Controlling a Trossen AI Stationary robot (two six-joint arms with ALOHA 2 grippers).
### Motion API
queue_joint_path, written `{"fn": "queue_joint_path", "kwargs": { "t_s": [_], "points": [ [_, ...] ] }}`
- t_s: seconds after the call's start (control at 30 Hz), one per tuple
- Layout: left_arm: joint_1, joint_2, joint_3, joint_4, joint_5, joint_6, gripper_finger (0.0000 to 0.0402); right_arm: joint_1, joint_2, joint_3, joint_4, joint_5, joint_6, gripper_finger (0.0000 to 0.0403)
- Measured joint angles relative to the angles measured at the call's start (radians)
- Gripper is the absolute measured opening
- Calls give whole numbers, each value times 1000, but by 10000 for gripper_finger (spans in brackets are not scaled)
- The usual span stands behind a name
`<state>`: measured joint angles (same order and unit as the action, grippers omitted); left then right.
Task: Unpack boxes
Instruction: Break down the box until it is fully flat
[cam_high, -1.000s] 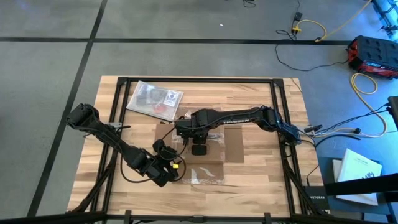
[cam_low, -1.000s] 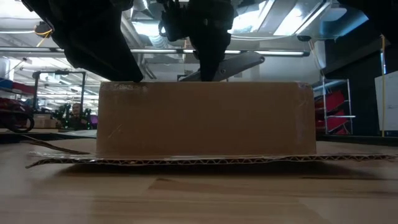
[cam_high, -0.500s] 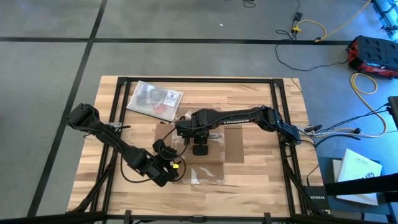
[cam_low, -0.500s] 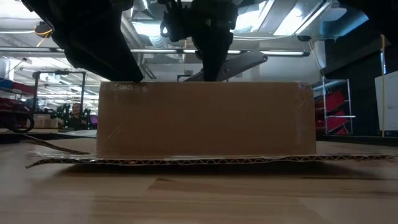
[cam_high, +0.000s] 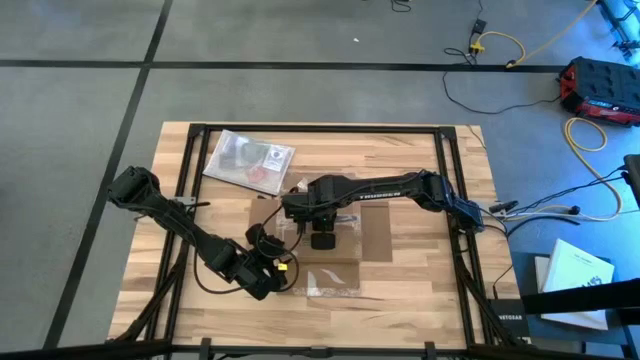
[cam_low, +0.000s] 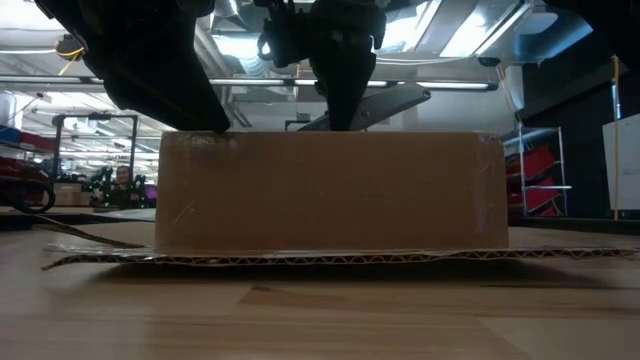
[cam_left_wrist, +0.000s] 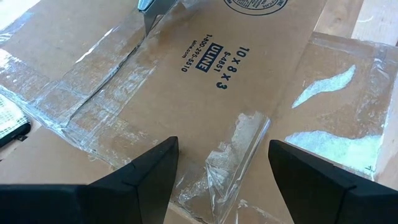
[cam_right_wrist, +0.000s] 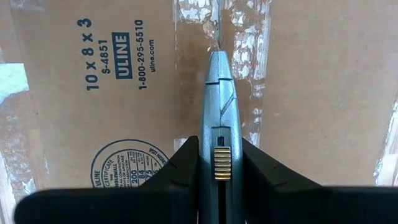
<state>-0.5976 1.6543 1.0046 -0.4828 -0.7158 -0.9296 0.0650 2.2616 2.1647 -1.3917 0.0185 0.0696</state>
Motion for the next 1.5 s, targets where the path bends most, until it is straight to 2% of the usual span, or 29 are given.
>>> {"fn": "queue_joint_path", "kwargs": {
  "t_s": [0.47,0.97,1.5],
  "points": [
    [0,0,0,1,0,12,239,-1,0,1,-73,-1,-22,58],
    [-2,0,0,-13,2,-14,239,-1,0,-3,70,6,-24,58],
    [0,0,1,-2,3,13,239,0,-4,1,-26,8,-115,58]
  ]
}}
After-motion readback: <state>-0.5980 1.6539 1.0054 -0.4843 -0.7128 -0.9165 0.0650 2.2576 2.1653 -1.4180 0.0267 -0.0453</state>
